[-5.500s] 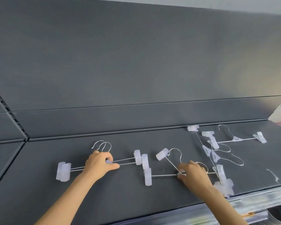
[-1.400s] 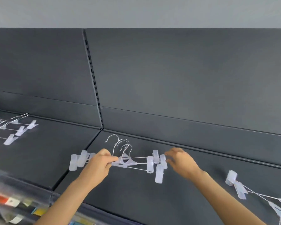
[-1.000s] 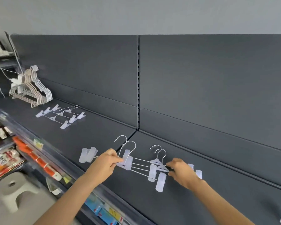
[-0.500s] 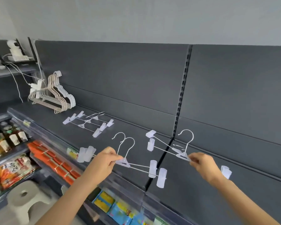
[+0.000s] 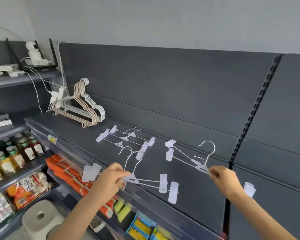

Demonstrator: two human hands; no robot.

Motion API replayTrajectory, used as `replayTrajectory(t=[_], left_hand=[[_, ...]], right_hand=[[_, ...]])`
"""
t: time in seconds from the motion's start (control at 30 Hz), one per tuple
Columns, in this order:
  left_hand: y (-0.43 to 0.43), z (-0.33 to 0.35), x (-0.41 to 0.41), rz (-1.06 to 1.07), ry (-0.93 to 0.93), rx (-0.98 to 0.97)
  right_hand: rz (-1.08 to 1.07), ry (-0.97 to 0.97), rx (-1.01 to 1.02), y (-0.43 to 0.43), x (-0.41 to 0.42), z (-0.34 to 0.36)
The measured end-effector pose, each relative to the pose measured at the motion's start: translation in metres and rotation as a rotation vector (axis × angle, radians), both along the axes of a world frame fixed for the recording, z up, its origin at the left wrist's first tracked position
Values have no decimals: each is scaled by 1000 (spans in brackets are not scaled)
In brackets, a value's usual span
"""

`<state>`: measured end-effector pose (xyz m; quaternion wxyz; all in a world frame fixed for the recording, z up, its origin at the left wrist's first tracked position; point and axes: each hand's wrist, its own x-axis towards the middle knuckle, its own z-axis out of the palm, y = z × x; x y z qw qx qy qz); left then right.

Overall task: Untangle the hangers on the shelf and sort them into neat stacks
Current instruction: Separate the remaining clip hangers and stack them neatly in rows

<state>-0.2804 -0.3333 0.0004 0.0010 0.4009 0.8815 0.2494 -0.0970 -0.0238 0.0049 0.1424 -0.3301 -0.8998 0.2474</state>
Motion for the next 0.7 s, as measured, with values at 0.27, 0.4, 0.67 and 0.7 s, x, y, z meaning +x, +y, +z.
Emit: replayTrajectory(t=[0.27,0.4,0.67,0.7], left_hand=[[10,-5,-72,18,-33,-21],[17,-7,-104,-2,-21,-37],[22,-17,-159,-57,-18,-21],[22,-19,-167,-73,-20,-20]], right_hand=[[-7,-124,30,26,-80,-40],[-34,-187,71,37,-104,-52],[-89,-69,348,-13,-139,-17],[-54,23,327,-30,-147,-11]])
